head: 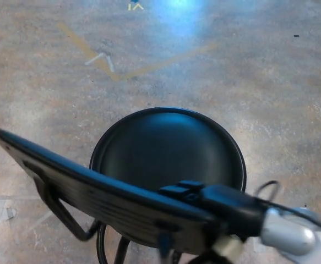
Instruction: Use the right hand to rotate the back of the chair to its left.
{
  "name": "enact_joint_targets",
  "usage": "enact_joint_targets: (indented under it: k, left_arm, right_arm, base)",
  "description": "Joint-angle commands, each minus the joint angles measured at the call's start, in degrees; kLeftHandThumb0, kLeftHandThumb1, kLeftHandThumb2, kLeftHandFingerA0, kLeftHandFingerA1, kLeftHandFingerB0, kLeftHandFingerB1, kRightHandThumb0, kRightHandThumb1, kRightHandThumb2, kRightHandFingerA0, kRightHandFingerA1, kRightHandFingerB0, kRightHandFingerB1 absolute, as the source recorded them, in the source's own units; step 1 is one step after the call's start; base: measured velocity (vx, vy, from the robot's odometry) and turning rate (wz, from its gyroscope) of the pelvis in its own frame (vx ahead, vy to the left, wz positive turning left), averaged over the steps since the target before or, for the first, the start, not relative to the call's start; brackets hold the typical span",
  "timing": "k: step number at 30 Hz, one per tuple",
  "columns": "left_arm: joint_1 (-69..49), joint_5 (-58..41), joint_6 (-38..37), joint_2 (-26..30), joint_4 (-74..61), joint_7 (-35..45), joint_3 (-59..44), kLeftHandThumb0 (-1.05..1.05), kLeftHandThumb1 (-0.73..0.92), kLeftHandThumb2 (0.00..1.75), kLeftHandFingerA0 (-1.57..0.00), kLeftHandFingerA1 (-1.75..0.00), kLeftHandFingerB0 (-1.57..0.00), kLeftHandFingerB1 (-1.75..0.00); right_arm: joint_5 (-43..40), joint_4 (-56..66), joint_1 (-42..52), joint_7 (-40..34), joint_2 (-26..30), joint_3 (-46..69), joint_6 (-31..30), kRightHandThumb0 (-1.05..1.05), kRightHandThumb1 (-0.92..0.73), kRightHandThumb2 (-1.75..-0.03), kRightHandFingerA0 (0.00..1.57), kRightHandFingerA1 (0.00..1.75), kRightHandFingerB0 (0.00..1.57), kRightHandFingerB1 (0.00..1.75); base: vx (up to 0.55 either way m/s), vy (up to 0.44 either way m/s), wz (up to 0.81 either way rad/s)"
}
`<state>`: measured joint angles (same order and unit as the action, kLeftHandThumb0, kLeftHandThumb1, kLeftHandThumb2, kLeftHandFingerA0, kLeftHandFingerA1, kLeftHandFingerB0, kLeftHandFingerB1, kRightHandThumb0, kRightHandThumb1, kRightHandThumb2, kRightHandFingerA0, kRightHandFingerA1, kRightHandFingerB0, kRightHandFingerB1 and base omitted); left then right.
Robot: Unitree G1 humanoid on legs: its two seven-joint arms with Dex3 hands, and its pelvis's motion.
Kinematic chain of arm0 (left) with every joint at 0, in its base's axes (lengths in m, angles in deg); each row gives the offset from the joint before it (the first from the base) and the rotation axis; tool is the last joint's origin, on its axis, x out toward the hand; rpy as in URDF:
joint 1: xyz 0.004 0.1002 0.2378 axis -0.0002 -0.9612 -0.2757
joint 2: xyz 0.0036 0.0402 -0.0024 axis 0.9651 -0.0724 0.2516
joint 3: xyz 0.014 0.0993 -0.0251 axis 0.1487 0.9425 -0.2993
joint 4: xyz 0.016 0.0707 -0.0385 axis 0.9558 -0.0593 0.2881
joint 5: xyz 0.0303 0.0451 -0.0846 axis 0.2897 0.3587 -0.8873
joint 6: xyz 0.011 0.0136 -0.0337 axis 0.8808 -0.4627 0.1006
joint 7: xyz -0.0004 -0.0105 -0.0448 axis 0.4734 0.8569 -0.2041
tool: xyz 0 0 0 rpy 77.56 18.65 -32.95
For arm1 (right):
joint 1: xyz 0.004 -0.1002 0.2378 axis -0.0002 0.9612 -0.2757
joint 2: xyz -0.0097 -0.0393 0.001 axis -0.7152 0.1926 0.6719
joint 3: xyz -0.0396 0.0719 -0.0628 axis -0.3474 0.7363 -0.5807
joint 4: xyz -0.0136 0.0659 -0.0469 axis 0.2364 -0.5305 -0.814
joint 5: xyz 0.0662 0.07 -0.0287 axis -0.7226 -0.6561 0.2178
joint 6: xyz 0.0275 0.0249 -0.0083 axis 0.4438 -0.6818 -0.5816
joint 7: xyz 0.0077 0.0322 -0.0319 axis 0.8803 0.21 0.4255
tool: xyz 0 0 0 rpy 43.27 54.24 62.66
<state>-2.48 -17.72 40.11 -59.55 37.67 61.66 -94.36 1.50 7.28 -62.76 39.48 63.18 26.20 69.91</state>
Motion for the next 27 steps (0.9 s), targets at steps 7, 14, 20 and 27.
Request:
enact_joint_targets:
  k: [7,14,20,27]
  left_arm:
    - [-1.3,-2.3,-1.0,0.5,0.0,0.8,-4.8,-0.47,0.72,0.62,-0.61,-0.52,-0.57,-0.45]
    - [-0.8,-0.8,-0.1,-0.1,-0.1,-0.4,-2.5,-0.47,0.75,0.62,-0.58,-0.56,-0.56,-0.46]
    - [-0.9,-1.2,-0.6,0.5,0.1,0.1,-2.4,-0.49,0.74,0.63,-0.62,-0.53,-0.56,-0.44]
    - [-0.9,-1.7,-0.1,0.1,0.1,-0.2,-2.0,-0.47,0.73,0.62,-0.60,-0.52,-0.58,-0.44]
  right_arm:
    - [3.7,-13.7,-9.2,-3.5,-15.1,-5.8,-2.0,-1.05,-0.63,-1.05,0.00,0.36,0.00,0.38]
    - [5.5,-26.4,-14.7,-7.3,-22.4,-7.5,-2.2,-1.05,-0.64,-1.04,0.00,0.38,0.00,0.41]
    - [5.1,-29.8,-16.4,-11.8,-20.4,-5.5,0.9,-1.05,-0.63,-1.05,0.00,0.41,0.00,0.42]
    - [3.3,-19.6,-10.3,-16.4,-8.2,3.0,5.1,-1.05,-0.78,-0.73,0.00,0.17,0.00,0.14]
  base:
    - [0.00,0.000,0.00]
    - [0.00,0.000,0.00]
    - [0.00,0.000,0.00]
    - [0.00,0.000,0.02]
